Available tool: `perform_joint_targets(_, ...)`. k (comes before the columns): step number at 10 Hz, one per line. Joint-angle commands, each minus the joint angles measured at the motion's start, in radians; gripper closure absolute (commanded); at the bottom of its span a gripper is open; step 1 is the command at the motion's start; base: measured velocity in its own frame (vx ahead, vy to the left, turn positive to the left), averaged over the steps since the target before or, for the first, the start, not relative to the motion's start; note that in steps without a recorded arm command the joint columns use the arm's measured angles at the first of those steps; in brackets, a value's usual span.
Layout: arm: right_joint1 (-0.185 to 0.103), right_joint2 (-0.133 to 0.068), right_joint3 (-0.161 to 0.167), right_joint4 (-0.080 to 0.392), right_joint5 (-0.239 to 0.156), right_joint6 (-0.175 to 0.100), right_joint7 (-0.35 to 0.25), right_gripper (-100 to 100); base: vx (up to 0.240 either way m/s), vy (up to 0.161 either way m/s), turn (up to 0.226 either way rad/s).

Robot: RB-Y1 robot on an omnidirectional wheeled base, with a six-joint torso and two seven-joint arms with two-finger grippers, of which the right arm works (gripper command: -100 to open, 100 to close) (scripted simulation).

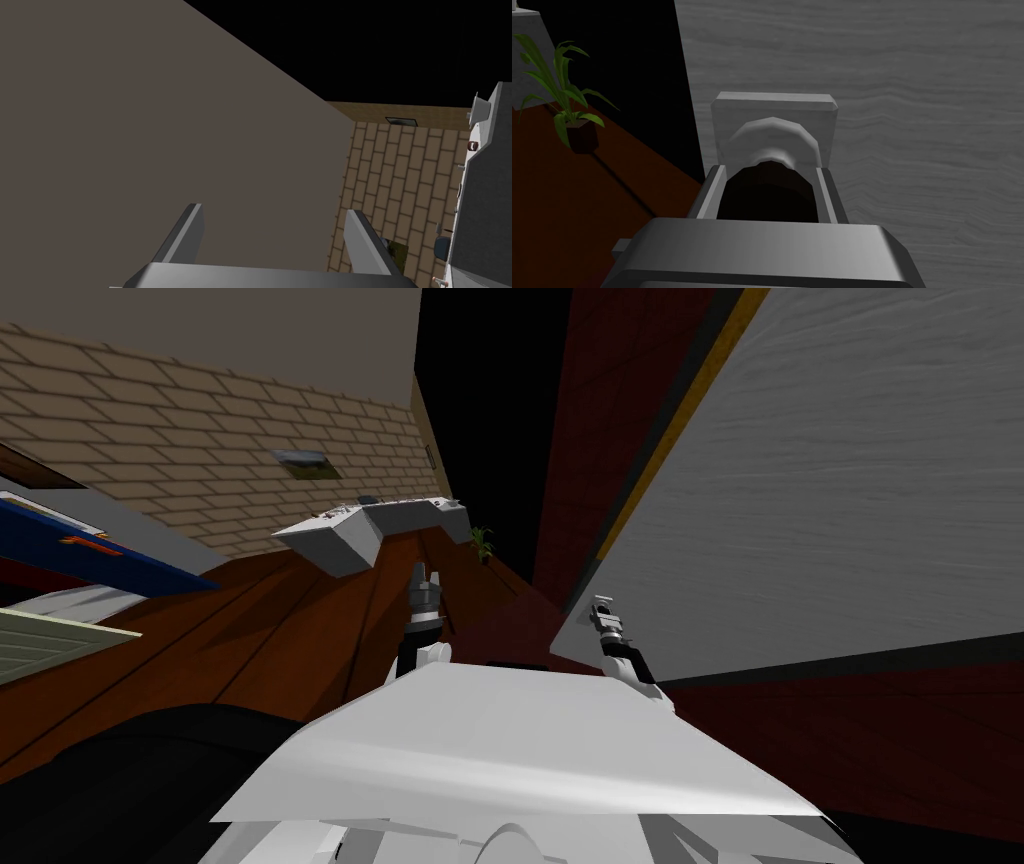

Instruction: Pull the door open

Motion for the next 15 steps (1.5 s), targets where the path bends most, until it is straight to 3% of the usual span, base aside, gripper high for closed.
perform_joint_targets(1, 0.0, 0.0, 0.0, 0.0, 0.0, 0.0, 0.0, 100, -0.083, -0.018, 0.034)
perform_joint_targets(9, 0.041, -0.083, 0.073, -0.031, 0.017, -0.051, -0.078, 100, -0.194, -0.05, 0.125)
perform_joint_targets(11, 0.048, -0.099, 0.086, -0.037, 0.02, -0.061, -0.092, 100, -0.214, -0.047, 0.099)
perform_joint_targets(12, 0.046, -0.095, 0.082, -0.034, 0.019, -0.055, -0.088, 100, -0.101, -0.02, 0.031)
perform_joint_targets(15, 0.06, -0.123, 0.108, -0.04, 0.026, -0.077, -0.115, 100, -0.18, -0.038, 0.129)
